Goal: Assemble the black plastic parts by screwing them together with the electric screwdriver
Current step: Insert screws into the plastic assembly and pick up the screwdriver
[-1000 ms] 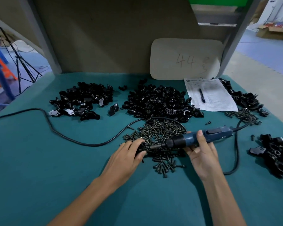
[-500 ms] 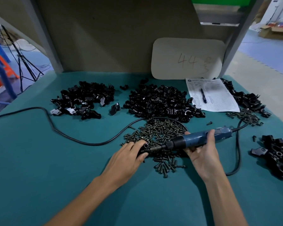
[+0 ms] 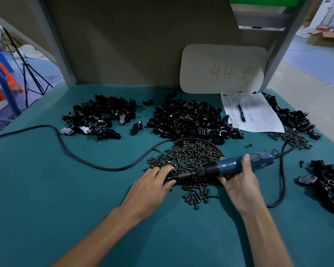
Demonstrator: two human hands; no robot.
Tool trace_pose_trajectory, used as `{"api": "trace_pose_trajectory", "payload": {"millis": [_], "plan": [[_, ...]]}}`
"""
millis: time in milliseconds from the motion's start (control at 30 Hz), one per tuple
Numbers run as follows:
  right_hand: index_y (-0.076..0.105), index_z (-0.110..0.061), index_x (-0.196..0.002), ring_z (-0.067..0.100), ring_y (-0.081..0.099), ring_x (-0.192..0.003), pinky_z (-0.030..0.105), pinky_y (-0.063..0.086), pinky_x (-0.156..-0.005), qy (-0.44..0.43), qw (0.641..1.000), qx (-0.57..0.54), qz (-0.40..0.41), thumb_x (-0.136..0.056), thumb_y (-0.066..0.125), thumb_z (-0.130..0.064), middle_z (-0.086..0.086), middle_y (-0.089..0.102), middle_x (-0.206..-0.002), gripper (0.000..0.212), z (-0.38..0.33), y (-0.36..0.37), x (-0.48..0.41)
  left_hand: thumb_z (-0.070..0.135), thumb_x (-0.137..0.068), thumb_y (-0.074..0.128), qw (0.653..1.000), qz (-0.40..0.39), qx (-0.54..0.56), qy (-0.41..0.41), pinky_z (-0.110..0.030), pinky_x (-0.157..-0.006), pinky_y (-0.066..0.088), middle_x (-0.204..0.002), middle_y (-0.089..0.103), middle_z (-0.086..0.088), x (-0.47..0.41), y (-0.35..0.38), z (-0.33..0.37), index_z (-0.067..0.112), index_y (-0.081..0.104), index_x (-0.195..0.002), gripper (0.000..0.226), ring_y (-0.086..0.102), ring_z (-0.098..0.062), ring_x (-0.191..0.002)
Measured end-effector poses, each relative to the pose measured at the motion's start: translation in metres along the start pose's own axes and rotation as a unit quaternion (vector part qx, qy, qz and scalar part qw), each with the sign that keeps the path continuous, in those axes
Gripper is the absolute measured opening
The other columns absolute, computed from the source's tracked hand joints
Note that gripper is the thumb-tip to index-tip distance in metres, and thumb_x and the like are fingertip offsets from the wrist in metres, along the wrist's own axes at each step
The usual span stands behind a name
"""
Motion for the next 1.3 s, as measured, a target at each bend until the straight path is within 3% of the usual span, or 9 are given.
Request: {"api": "trace_pose_trajectory", "payload": {"millis": [267, 767, 1067, 1300], "plan": [[0.040, -0.009, -0.148, 0.033, 0.061, -0.128, 0.036, 0.062, -0.080, -0.003, 1.000, 0.002, -0.005, -0.095, 0.052, -0.051, 0.019, 0.061, -0.128, 0.069, 0.0015, -0.0006, 0.0005, 0.065, -0.096, 0.011, 1.000, -0.002, -0.003, -0.001, -0.032, -0.084, 0.047, -0.115, 0.051, 0.013, -0.0003, 0.0006, -0.0004, 0.037, 0.030, -0.142, 0.057, 0.046, -0.008, -0.100], [0.039, -0.008, -0.148, 0.034, 0.059, -0.130, 0.040, 0.057, -0.088, 0.003, 1.000, 0.000, -0.005, -0.098, 0.050, -0.050, 0.020, 0.060, -0.129, 0.066, 0.0031, -0.0006, 0.0002, 0.065, -0.096, 0.011, 1.000, 0.001, -0.010, -0.001, -0.030, -0.081, 0.046, -0.114, 0.050, 0.013, -0.0006, 0.0015, -0.0002, 0.038, 0.030, -0.141, 0.055, 0.046, -0.008, -0.100], [0.039, -0.007, -0.149, 0.033, 0.060, -0.129, 0.040, 0.058, -0.089, 0.001, 1.000, -0.003, -0.010, -0.100, 0.048, -0.050, 0.019, 0.060, -0.128, 0.066, 0.0044, 0.0000, 0.0000, 0.055, -0.104, 0.027, 1.000, 0.009, -0.006, 0.005, -0.032, -0.086, 0.047, -0.121, 0.052, 0.012, -0.0006, 0.0019, -0.0007, 0.036, 0.029, -0.141, 0.042, 0.048, -0.009, -0.106], [0.042, -0.008, -0.146, 0.031, 0.062, -0.127, 0.039, 0.059, -0.087, 0.009, 1.000, -0.002, -0.012, -0.101, 0.047, -0.051, 0.019, 0.061, -0.129, 0.062, 0.0049, 0.0003, 0.0004, 0.063, -0.098, 0.013, 1.000, -0.008, -0.016, 0.004, -0.029, -0.084, 0.045, -0.119, 0.051, 0.012, -0.0002, 0.0013, -0.0004, 0.036, 0.028, -0.142, 0.054, 0.048, -0.010, -0.105]]}}
Point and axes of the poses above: each hand's wrist, its own x-axis away from the middle knuckle, its own y-axis out of the palm, z = x × y, the point moved 3 cm from there along -x, towards the middle knuckle
